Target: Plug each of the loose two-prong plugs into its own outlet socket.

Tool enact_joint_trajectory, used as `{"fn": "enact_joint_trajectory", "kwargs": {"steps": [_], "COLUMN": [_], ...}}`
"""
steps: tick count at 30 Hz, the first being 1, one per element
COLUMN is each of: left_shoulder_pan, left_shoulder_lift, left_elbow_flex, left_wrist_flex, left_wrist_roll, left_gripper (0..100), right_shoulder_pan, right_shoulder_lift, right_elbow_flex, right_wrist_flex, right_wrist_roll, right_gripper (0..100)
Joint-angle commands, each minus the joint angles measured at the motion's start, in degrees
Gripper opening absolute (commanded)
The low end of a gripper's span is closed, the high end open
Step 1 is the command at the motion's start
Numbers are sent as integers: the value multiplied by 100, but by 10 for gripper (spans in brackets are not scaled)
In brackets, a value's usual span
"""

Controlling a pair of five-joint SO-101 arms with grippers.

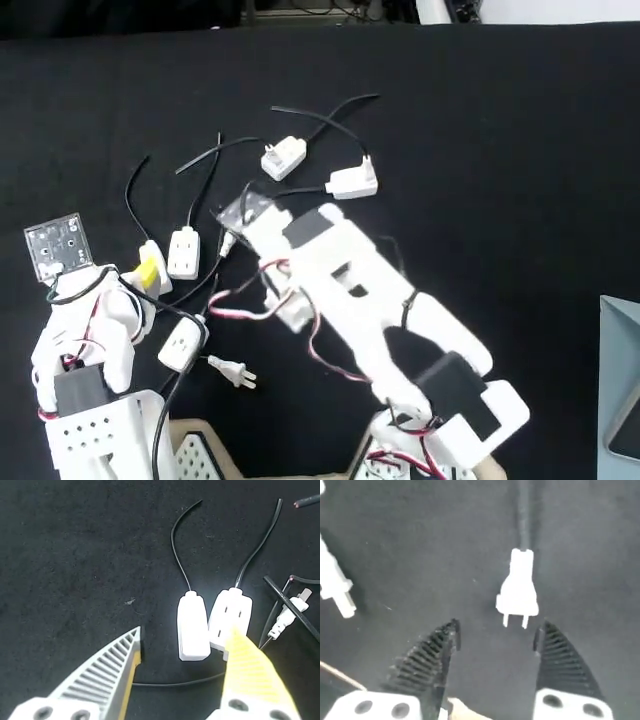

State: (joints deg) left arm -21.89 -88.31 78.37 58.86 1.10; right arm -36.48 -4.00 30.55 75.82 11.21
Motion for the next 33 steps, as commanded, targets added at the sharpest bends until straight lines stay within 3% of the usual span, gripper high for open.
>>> {"fn": "enact_joint_trajectory", "kwargs": {"steps": [1,11,21,29,33], "left_shoulder_pan": [-48,-48,-48,-48,-48], "left_shoulder_lift": [-26,-26,-26,-26,-26], "left_elbow_flex": [-31,-22,-22,-22,-22], "left_wrist_flex": [-123,-123,-123,-123,-123], "left_wrist_roll": [9,9,9,9,9], "left_gripper": [267,268,268,268,268], "right_shoulder_pan": [-158,123,624,633,695], "right_shoulder_lift": [-215,-180,1068,1235,1253], "right_elbow_flex": [330,462,-57,-286,-277], "right_wrist_flex": [-738,-932,-967,-932,-941], "right_wrist_roll": [-167,-123,114,132,466], "right_gripper": [181,170,170,164,67]}}
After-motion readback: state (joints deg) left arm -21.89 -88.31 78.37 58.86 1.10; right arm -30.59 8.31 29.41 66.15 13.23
